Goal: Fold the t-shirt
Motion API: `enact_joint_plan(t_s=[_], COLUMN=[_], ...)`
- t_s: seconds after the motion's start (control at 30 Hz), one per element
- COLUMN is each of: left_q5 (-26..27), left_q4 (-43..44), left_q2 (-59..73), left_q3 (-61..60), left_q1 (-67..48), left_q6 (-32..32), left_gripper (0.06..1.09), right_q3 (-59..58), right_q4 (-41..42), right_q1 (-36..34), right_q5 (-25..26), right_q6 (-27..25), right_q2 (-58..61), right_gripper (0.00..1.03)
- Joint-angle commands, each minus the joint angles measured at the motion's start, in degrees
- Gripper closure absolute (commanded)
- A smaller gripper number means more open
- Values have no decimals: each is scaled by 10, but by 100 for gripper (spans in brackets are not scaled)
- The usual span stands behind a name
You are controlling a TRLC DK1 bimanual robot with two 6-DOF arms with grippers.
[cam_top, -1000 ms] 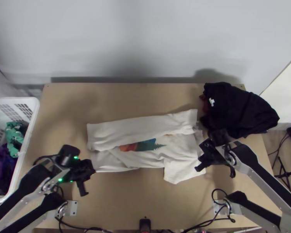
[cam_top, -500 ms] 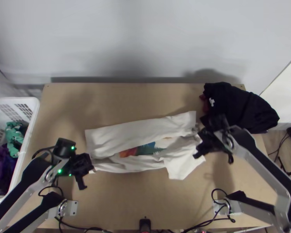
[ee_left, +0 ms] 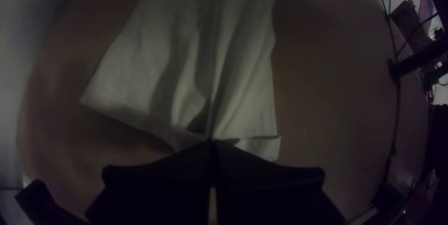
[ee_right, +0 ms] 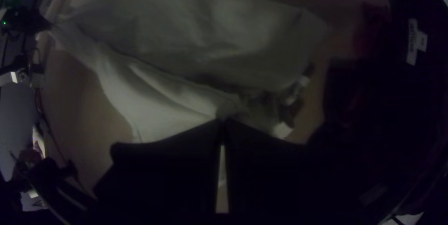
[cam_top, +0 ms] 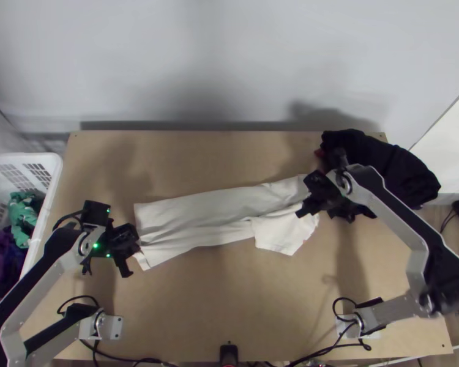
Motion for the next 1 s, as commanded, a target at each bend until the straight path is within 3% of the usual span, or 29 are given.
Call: enact_joint_plan(t_s=[0.0,0.3,0.8,0.9,0.97], left_q5=[0,-1,-21,-21,-20], left_q4=[14,31,101,102,102], left_q2=[38,139,221,221,215], left_q3=[41,121,92,85,85], left_q1=[13,-22,16,23,25], left_q6=[8,-4,10,9,2], left_gripper=[105,105,105,101,101], right_q3=[64,90,144,138,135], right_q4=[-6,-6,-12,-12,-12], right_q1=[-1,-5,-33,-33,-31], right_q5=[-2,-4,-4,-4,-4], right_q6=[2,3,2,7,16], right_q2=[76,141,213,214,212], right_gripper=[100,100,99,89,76])
